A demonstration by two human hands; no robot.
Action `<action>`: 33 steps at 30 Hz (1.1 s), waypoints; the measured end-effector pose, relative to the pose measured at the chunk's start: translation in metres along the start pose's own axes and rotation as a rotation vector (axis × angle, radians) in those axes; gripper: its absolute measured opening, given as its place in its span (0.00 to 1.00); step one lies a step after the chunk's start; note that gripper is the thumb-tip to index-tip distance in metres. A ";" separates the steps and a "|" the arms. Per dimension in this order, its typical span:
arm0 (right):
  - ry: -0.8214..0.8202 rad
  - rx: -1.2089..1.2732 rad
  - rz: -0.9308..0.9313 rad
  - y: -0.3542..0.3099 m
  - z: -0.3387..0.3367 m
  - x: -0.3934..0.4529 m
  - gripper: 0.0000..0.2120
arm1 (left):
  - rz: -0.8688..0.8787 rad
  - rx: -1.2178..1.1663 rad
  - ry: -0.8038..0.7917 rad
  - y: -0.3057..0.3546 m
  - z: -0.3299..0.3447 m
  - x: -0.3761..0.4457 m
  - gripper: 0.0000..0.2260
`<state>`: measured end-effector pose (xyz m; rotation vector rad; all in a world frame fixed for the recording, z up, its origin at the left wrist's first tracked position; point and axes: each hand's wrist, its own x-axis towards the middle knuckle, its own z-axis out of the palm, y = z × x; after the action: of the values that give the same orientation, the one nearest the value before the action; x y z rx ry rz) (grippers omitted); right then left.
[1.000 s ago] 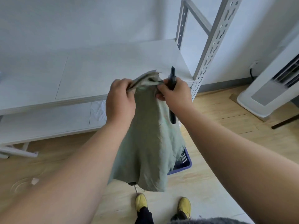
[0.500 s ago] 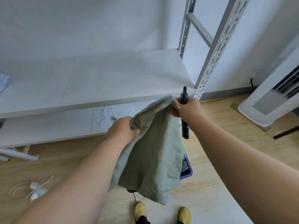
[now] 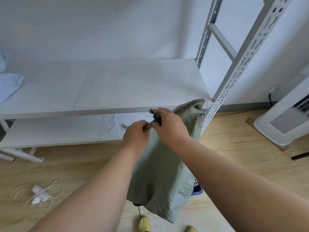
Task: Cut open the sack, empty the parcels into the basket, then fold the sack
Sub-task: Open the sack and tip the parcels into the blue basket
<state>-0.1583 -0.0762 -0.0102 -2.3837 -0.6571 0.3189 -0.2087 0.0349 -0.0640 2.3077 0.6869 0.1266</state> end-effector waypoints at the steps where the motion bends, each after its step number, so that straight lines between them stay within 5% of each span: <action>1: -0.010 -0.066 0.045 0.006 0.004 0.003 0.16 | -0.001 -0.019 -0.023 -0.003 0.000 0.000 0.04; 6: 0.127 -0.149 0.105 0.018 0.005 0.019 0.08 | -0.108 0.104 -0.132 -0.049 0.000 -0.003 0.06; 10: 0.033 -0.143 0.100 0.023 0.004 0.024 0.08 | -0.219 0.102 -0.059 -0.066 -0.005 -0.004 0.03; 13: 0.072 -0.136 0.103 0.026 -0.005 0.030 0.09 | -0.124 0.044 0.088 -0.049 -0.016 0.007 0.04; 17: 0.421 0.011 0.019 0.028 -0.028 0.033 0.07 | 0.059 -0.044 0.298 -0.020 -0.027 0.014 0.04; 21: 0.291 0.030 0.156 0.042 -0.026 0.030 0.07 | 0.044 0.072 0.139 -0.016 -0.016 0.019 0.05; 25: 0.483 0.143 0.069 0.039 -0.031 0.025 0.05 | 0.122 -0.062 0.376 -0.007 -0.018 0.014 0.04; 30: 0.365 0.095 0.175 0.048 -0.038 0.031 0.07 | 0.061 0.053 0.148 -0.001 -0.013 0.020 0.06; 33: 0.507 0.176 0.119 0.049 -0.040 0.026 0.08 | 0.142 -0.066 0.312 0.005 -0.012 0.016 0.05</action>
<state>-0.1028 -0.1160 -0.0117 -2.2086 -0.2409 -0.1732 -0.1965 0.0476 -0.0537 2.2942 0.6587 0.5760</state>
